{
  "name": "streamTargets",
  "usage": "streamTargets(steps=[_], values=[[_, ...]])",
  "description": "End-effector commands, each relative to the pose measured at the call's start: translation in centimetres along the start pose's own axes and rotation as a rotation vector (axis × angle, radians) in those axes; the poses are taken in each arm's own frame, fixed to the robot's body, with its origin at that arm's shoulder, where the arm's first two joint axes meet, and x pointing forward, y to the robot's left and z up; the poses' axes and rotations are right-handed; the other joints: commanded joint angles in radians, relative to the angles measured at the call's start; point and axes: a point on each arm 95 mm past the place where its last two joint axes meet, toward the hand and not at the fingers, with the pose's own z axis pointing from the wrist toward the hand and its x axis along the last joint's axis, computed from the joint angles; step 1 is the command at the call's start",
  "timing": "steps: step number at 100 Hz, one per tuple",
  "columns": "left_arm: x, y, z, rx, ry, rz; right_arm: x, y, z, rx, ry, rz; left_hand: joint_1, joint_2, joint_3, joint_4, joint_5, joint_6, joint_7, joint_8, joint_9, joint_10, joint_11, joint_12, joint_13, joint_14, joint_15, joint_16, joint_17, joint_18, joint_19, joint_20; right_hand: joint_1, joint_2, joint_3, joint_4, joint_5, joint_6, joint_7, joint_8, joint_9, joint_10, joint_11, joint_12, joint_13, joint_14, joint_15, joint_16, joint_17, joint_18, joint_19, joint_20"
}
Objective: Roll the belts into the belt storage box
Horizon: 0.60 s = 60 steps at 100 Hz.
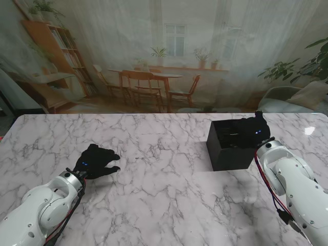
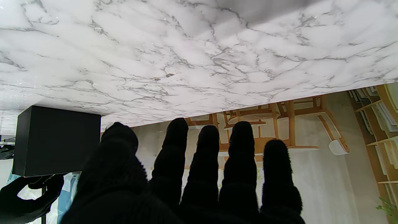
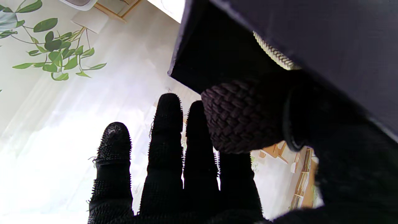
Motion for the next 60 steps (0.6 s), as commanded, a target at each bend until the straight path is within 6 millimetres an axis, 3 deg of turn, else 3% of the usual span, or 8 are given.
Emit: streamTargets(steps=[1, 26, 44, 60], values=[[0.0, 0.2, 0.1, -0.016, -0.002, -0.003, -0.2, 0.0, 0.0, 0.004, 0.006, -0.013, -0.018, 0.04, -0.024, -0.026, 0.016, -0.013, 0.01, 0.013, -0.014, -0.004, -0.005, 0.005, -0.025, -0.002, -0.01, -0.003, -0.021, 0.04, -0.008, 0.02, -0.009, 0.08, 0.053, 0.074, 0.02, -0.058, -0.038, 0.037, -0.057, 0.026, -0.032, -0.019, -0.045, 0.023, -0.048, -0.029, -0.032, 0.037, -0.024, 0.005], [0.0, 0.3, 0.1, -0.015, -0.003, -0.003, -0.7, 0.3, -0.6, 0.077, 0.028, -0.054, -0.018, 0.039, -0.024, -0.026, 0.011, -0.011, 0.007, 0.012, -0.014, -0.004, -0.005, 0.004, -0.026, -0.002, -0.01, -0.003, -0.022, 0.041, -0.008, 0.021, -0.146, 0.152, -0.122, 0.077, -0.207, 0.037, -0.257, -0.039, -0.384, 0.145, -0.131, -0.128, -0.24, 0.074, -0.187, -0.141, -0.102, 0.032, -0.09, -0.039], [0.0, 0.3, 0.1, -0.011, -0.004, -0.001, -1.0, 0.4, -0.9, 0.084, 0.029, -0.043, -0.019, 0.041, -0.024, -0.026, 0.011, -0.013, 0.007, 0.012, -0.015, -0.007, -0.005, 0.004, -0.035, -0.005, -0.015, -0.005, -0.03, 0.043, -0.016, 0.019, -0.165, 0.256, -0.247, 0.09, -0.325, 0.065, -0.337, -0.053, -0.533, 0.169, -0.151, -0.212, -0.354, 0.104, -0.274, -0.22, -0.174, 0.047, -0.18, -0.101], [0.0, 0.3, 0.1, -0.009, -0.004, 0.001, -1.3, 0.7, -1.1, 0.076, 0.021, -0.04, -0.019, 0.041, -0.024, -0.026, 0.011, -0.013, 0.007, 0.012, -0.017, -0.006, -0.006, 0.004, -0.041, -0.006, -0.019, -0.008, -0.037, 0.046, -0.025, 0.015, -0.145, 0.28, -0.284, 0.098, -0.309, 0.051, -0.335, -0.044, -0.551, 0.174, -0.149, -0.229, -0.377, 0.11, -0.296, -0.24, -0.188, 0.049, -0.208, -0.123]])
